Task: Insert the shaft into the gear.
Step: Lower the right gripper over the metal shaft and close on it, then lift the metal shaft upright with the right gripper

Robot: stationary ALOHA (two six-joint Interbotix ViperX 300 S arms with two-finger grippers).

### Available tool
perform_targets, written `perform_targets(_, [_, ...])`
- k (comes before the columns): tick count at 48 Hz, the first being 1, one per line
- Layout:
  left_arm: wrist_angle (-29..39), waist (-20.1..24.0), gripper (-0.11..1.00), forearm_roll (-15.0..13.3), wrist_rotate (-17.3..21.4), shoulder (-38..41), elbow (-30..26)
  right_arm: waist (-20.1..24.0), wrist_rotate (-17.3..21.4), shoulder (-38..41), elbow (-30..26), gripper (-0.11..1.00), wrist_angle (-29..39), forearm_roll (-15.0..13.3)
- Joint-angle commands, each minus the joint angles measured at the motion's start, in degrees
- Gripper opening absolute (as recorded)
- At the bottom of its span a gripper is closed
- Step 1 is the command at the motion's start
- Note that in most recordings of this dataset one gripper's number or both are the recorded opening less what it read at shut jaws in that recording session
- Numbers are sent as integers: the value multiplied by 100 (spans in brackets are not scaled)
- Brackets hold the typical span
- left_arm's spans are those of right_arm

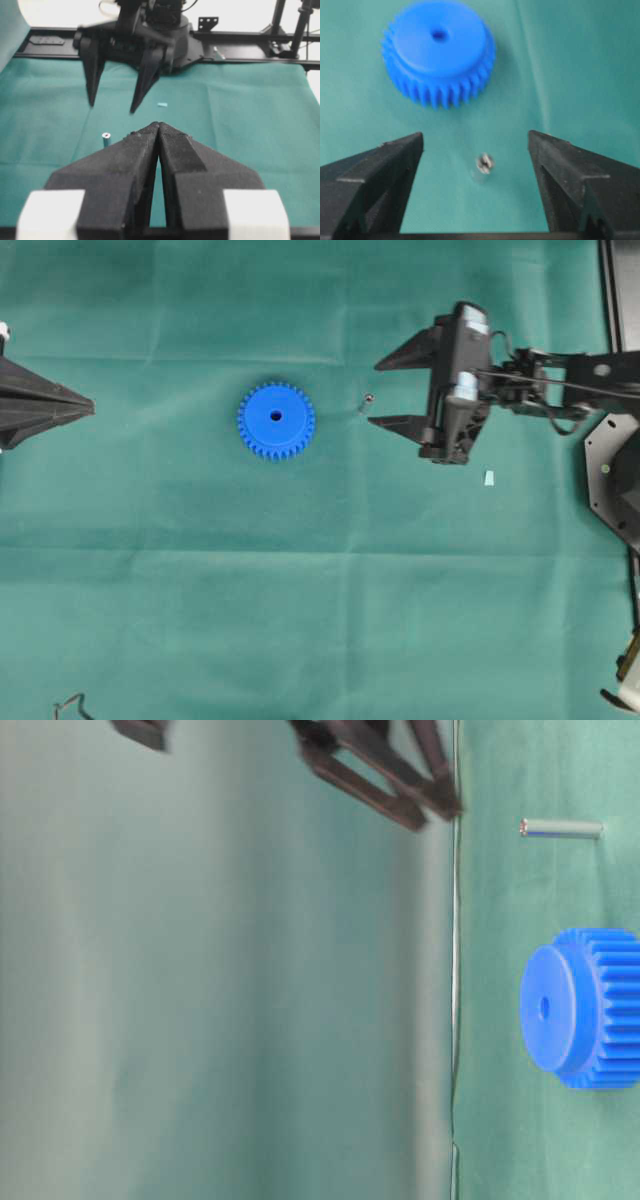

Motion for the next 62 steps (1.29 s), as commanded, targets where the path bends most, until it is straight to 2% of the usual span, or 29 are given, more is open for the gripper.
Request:
perform_targets(1, [-9, 18, 0, 18, -18, 44, -149, -88, 9, 237, -114, 84, -158, 44])
perform_targets(15, [26, 18, 0, 18, -26, 53, -149, -149, 9, 791, -123, 85, -545, 79])
perform_targets(33, [44, 18, 0, 18, -26, 53, -149, -149, 9, 888, -167, 82, -606, 88])
perform_targets(37, [44, 18, 0, 18, -26, 53, -149, -149, 9, 888, -167, 72, -580, 88])
perform_targets(45, [44, 18, 0, 18, -26, 44, -149, -141, 9, 888, -167, 31, -527, 88])
perform_targets(48, [44, 18, 0, 18, -26, 44, -149, -149, 9, 888, -167, 19, -527, 88])
perform_targets(62, [44, 18, 0, 18, -26, 44, -149, -141, 18, 879, -176, 17, -519, 88])
